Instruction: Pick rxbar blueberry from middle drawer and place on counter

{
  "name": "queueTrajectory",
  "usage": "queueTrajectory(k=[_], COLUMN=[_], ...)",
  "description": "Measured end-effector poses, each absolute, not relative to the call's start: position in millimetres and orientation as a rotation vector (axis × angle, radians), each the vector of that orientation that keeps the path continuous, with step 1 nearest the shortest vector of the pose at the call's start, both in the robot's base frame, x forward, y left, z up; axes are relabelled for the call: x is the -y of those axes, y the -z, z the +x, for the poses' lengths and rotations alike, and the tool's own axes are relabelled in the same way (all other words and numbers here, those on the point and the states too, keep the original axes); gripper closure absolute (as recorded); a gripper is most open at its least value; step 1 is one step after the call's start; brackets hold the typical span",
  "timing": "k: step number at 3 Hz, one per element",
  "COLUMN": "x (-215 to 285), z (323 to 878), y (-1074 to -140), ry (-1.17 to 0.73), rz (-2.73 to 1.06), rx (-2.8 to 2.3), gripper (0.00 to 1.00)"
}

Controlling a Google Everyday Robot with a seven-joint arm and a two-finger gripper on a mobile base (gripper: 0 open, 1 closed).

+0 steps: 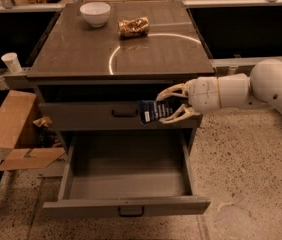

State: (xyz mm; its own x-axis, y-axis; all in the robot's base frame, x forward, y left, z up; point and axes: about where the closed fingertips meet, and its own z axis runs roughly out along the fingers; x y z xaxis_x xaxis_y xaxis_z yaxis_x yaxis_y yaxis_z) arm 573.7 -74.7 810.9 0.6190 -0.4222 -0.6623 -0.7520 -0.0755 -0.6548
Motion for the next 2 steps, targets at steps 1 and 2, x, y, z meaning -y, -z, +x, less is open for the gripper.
queueTrajectory(k=[1,2], x=[72,78], z=[609,676], y=[-834,-882], ry=[-0.308,-0.207], rz=[-1.658,-1.533], rx=[-0.978,-0.991], gripper=[1.00,1.00])
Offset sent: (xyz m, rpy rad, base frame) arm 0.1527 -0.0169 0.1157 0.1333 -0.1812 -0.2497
